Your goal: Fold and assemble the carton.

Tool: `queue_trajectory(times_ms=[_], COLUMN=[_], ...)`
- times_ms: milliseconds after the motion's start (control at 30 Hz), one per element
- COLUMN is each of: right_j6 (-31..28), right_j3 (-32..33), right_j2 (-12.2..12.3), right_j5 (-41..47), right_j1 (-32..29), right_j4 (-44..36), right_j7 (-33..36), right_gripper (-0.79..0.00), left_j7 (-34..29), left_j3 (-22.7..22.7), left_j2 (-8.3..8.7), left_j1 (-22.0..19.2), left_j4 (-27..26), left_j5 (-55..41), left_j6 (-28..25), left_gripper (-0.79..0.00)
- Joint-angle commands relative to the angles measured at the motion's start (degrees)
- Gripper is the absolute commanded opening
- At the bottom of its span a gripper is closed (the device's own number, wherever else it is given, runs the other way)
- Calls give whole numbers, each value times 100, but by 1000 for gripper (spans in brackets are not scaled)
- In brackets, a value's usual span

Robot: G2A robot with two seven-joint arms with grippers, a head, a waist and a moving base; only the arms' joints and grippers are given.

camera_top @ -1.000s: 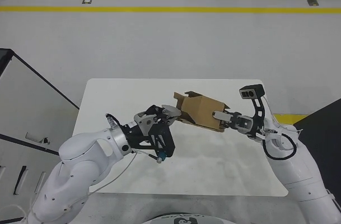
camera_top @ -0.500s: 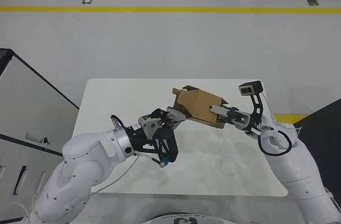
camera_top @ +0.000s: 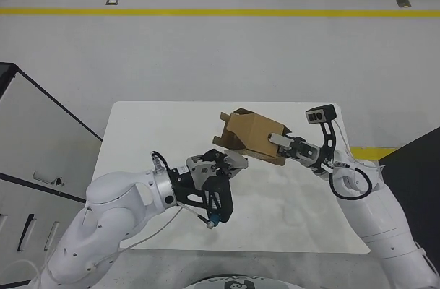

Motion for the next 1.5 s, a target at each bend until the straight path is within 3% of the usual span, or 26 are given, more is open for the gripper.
queue_trajectory(times_ms=[0,467,1000,1467], right_j6=[6,-35,-245,-349], right_j3=[-24,-132,136,172], right_j2=[-10,-65,-49,-34], right_j5=[24,148,162,111], right_j1=[30,159,-29,-72], right_j4=[12,77,21,-146], right_j7=[26,276,528,1025], right_gripper=[-785,-785,-785,-785], left_j7=[13,-62,-94,-126], left_j3=[41,44,-874,-631], left_j2=[-4,-10,75,67], left_j1=[-8,-11,285,127], left_j4=[21,115,-1,77], left_j5=[16,-68,-188,-39], left_j6=[41,177,279,242], left_gripper=[-785,-785,-785,-785])
